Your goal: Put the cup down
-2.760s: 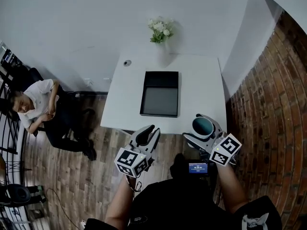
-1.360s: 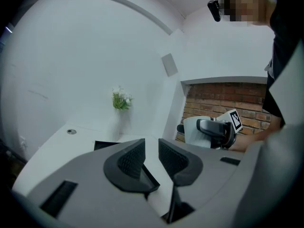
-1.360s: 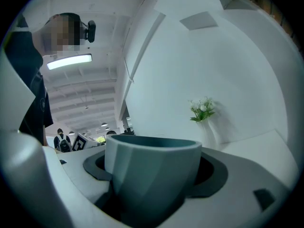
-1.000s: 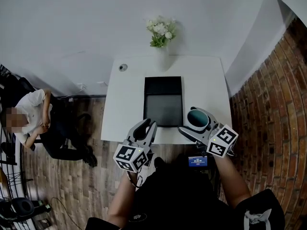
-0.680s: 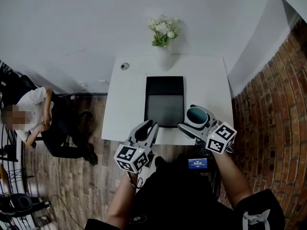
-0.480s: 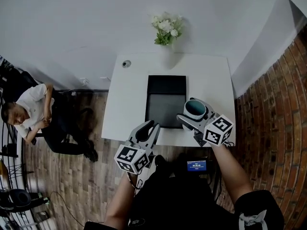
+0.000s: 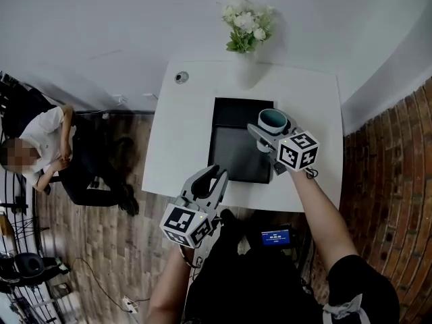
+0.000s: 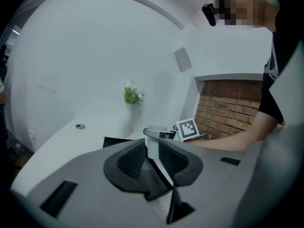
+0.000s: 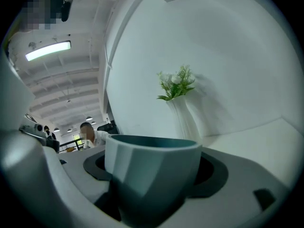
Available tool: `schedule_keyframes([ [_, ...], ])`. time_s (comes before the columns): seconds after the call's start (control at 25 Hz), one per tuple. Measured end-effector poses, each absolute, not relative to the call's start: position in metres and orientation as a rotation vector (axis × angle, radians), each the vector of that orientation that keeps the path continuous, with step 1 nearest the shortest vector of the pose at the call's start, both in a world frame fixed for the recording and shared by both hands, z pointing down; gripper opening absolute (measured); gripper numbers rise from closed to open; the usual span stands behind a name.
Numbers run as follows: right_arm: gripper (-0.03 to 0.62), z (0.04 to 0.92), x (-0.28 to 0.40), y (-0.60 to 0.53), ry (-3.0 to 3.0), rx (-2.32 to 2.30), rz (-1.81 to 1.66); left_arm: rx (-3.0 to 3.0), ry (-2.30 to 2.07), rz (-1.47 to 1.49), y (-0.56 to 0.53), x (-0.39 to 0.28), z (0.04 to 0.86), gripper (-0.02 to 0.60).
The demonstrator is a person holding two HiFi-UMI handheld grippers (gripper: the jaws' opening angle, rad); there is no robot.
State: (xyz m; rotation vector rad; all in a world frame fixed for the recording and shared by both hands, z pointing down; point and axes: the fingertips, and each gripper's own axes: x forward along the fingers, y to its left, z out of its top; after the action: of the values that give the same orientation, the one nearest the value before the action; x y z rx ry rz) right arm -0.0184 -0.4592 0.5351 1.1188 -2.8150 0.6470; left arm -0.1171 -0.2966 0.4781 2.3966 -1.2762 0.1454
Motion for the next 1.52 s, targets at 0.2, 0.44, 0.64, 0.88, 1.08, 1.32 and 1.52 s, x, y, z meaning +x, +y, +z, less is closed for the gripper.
schedule_keyframes([
  [0.2, 0.410, 0.554, -0.026, -0.503, -2.776, 1.155, 0.638, 2.384, -1.282, 0.154, -0.311, -0.116, 0.485, 0.095],
  [0.44, 0.410, 0.567, -0.038, -0.538, -2.750, 1.165, 0.583, 2.350, -1.278, 0.121, -0.324, -0.116, 0.492, 0.095],
  [0.64, 0.410, 0.577, -0.049, -0.561, -2.724, 1.186, 0.525, 2.330, -1.278, 0.123, -0.333, -0.115, 0.498, 0.095],
  [0.88, 0.410, 0.582, -0.058, -0.577, -2.693, 1.243, 0.411, 2.307, -1.288, 0.120, -0.338, -0.119, 0.502, 0.095],
  [1.08, 0.410, 0.579, -0.062, -0.573, -2.692, 1.257, 0.287, 2.292, -1.292, 0.119, -0.337, -0.123, 0.506, 0.095],
  [1.32, 0.409, 0.584, -0.056, -0.556, -2.670, 1.236, 0.224, 2.302, -1.289, 0.108, -0.338, -0.122, 0.505, 0.095],
  [1.52, 0.410, 0.590, -0.056, -0.539, -2.636, 1.167, 0.152, 2.304, -1.282, 0.101, -0.333, -0.122, 0.503, 0.095],
])
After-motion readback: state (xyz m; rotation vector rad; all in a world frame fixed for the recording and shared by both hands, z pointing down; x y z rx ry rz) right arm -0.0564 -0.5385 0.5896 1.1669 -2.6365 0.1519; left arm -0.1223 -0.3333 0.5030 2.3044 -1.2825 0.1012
